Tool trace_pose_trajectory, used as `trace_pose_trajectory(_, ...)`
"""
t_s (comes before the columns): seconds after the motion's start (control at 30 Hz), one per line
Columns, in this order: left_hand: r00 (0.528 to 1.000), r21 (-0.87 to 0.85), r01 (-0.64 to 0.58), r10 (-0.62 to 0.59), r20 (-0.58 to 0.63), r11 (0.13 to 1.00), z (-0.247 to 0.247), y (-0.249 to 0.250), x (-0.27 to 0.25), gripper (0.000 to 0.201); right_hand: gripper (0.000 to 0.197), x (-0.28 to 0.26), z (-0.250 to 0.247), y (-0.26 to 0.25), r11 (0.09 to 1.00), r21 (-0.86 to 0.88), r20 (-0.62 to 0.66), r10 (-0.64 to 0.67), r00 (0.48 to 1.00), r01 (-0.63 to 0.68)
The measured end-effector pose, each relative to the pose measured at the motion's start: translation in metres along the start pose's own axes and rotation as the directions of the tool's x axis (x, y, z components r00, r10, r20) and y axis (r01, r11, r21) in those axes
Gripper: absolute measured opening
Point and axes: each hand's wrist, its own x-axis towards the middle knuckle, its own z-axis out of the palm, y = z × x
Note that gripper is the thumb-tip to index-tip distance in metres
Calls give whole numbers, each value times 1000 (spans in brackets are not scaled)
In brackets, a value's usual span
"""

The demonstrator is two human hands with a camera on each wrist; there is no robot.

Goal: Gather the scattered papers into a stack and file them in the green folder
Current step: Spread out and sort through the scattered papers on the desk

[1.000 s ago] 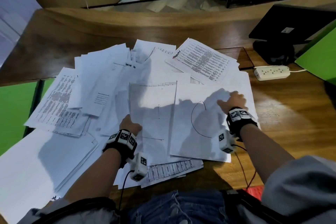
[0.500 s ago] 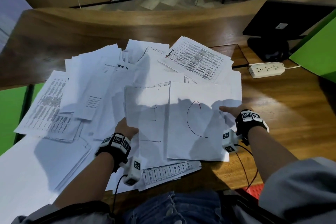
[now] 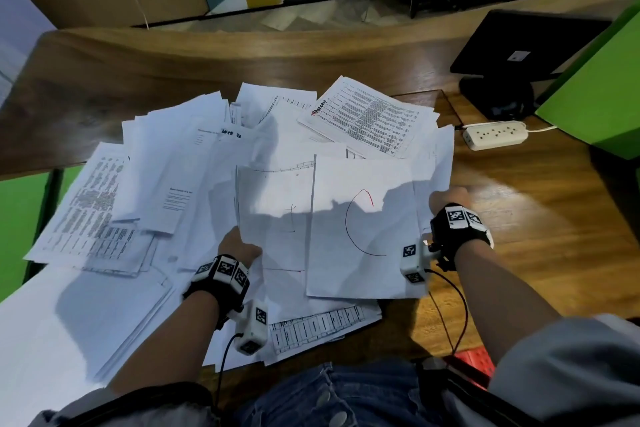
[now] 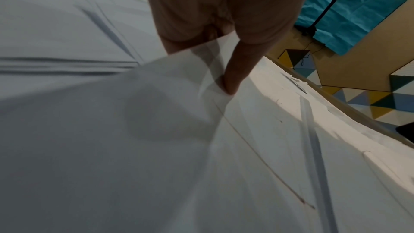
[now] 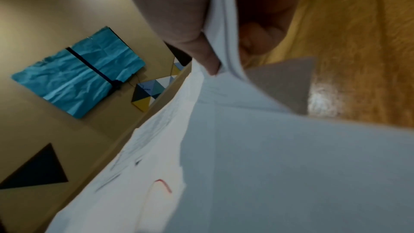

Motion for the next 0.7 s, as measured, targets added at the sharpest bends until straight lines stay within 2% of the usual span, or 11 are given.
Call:
trace_pose_trajectory(0.1, 1000, 32, -9, 9, 7, 999, 0, 3, -2, 48, 30, -10, -2, -8, 999, -9, -104, -41, 994, 40)
trace_pose_trajectory(0.27, 1000, 30, -1, 1, 10, 1000, 3, 5, -8, 42, 31, -27, -8, -13, 977, -166, -235, -170, 957, 132)
trace_pose_trajectory(0.33, 1000, 36, -14, 14, 15, 999, 5, 4, -8, 48, 35, -31, -15, -17, 964, -219, -290, -212, 933, 151)
trace_pose_trajectory(0.43, 1000, 95, -22, 21, 16, 995, 5, 6, -11, 52, 39, -39, -30, -22, 939, -292, -374, -287, 882, 181)
trace_pose_trajectory(0.57, 998, 113, -44, 40, 42, 993, 3, 10, -17, 68, 36, -48, -48, -31, 899, -367, -436, -394, 809, 239)
trace_pose_trajectory(0.7, 999, 150, -45, 40, 32, 988, 3, 8, -18, 64, 31, -67, -62, -51, 862, -405, -484, -484, 729, 304)
